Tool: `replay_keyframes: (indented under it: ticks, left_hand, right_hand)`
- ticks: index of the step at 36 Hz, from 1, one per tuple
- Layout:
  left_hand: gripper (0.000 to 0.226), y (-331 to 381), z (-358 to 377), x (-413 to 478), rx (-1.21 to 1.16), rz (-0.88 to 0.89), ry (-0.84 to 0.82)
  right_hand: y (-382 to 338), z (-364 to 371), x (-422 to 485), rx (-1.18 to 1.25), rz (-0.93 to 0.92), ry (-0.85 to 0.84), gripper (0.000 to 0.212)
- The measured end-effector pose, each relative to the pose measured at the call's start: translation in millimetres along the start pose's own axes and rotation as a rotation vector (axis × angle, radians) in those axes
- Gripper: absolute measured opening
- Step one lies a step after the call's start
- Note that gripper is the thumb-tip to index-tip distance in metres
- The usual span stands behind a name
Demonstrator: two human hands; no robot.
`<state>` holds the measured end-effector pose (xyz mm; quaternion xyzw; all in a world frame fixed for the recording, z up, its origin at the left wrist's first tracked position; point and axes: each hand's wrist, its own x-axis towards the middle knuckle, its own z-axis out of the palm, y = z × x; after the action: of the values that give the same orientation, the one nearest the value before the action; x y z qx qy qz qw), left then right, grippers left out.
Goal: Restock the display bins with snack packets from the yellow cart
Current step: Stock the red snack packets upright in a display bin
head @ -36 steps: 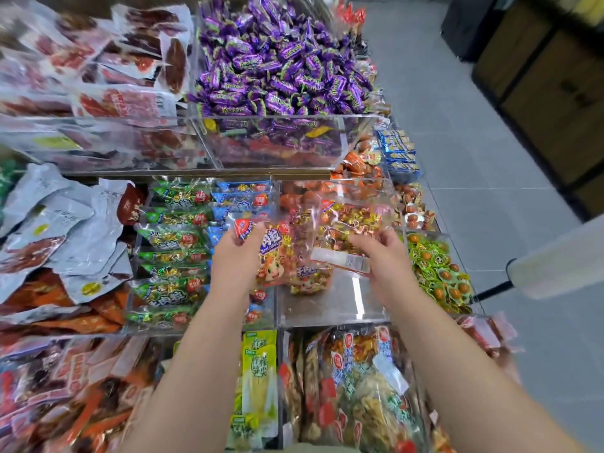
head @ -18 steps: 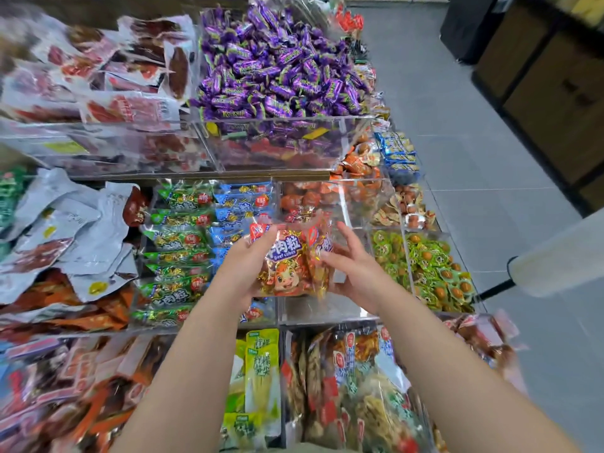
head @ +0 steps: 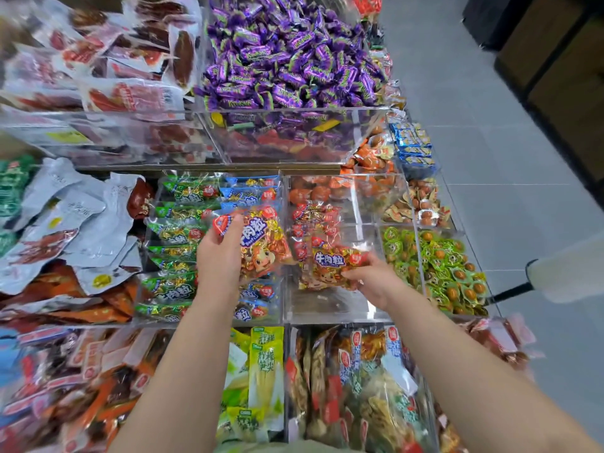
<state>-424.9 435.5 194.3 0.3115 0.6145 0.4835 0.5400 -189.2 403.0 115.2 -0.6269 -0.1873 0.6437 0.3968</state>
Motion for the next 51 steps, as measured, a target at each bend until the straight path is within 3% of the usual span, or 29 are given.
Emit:
replay_keyframes:
  ticks: [5, 10, 12, 14, 17, 19, 20, 22, 23, 25, 27, 31, 36, 39, 44, 46, 48, 51]
  left_hand:
    - [0.008, 0.2, -4.5, 5.3, -0.093, -0.045, -0.003]
    - [0.039, 4.0, -8.2, 10.0, -0.163, -0.107, 0.049]
    - [0.035, 4.8, -9.1, 11.0, -0.162, -0.108, 0.04]
    - [0.028, 4.5, -9.2, 11.3, -0.151, -0.107, 0.04]
    - [0.022, 2.8, -8.4, 12.1, -0.139, -0.126, 0.051]
    - [0.028, 1.7, -7.8, 13.0, -0.127, -0.139, 0.069]
    - [0.033, 1.3, -7.4, 13.2, -0.123, -0.143, 0.076]
    - [0.041, 0.5, -7.0, 13.6, -0.115, -0.144, 0.086]
    - [0.042, 0.2, -7.2, 13.7, -0.111, -0.142, 0.087]
    - [0.034, 0.2, -7.2, 13.8, -0.116, -0.123, 0.068]
    - [0.02, 0.4, -6.9, 12.9, -0.129, -0.094, 0.031]
    - [0.011, 0.7, -4.7, 8.7, -0.079, -0.049, -0.015]
    - [0.004, -4.0, -2.0, 6.9, 0.022, -0.101, -0.228]
    - [0.024, -8.2, 2.3, 3.5, 0.101, -0.104, -0.373]
    - [0.028, -13.9, 12.1, -2.4, 0.233, -0.083, -0.476]
    - [0.026, -13.1, 16.7, -3.4, 0.281, -0.043, -0.514]
    - [0.025, -10.3, 22.6, -4.8, 0.324, 0.008, -0.555]
    - [0.025, -7.4, 34.3, -8.6, 0.299, 0.028, -0.588]
  right_hand:
    - [21.3, 15.6, 33.0, -0.187, 0.033, -0.017, 0.048]
    - [31.6, 22.9, 52.2, -0.293, -0.077, 0.11, 0.046]
    - [31.9, 22.6, 56.1, -0.476, -0.12, 0.204, 0.058]
    - [34.6, 20.4, 57.8, -0.654, -0.069, 0.277, 0.087]
    - [40.1, 19.8, 60.5, -0.793, -0.007, 0.196, 0.11]
    - [43.2, 21.8, 62.4, -0.9, -0.092, 0.048, 0.087]
    - [44.7, 27.2, 64.1, -0.767, -0.127, 0.016, 0.07]
    - [47.9, 29.9, 68.1, -0.589, -0.152, 0.042, 0.061]
    - [48.1, 29.0, 68.5, -0.65, -0.2, 0.09, 0.066]
    - [51.7, 30.1, 72.0, -0.652, -0.299, 0.206, 0.097]
    - [48.4, 31.0, 73.9, -0.57, -0.415, 0.241, 0.107]
    - [46.6, 34.1, 78.7, -0.641, -0.379, 0.251, 0.122]
    - [48.0, 27.0, 75.7, -0.724, -0.285, 0.185, 0.135]
    - [45.4, 23.1, 70.9, -0.705, -0.242, 0.208, 0.146]
    - [9.9, 19.2, 51.0, -0.54, -0.269, 0.251, 0.127]
    - [-15.0, 13.6, 35.5, -0.367, -0.309, 0.226, 0.102]
    - [-37.2, 5.5, 14.8, -0.18, -0.281, 0.042, 0.075]
    - [-53.3, -1.5, -6.7, -0.104, -0.207, -0.256, 0.081]
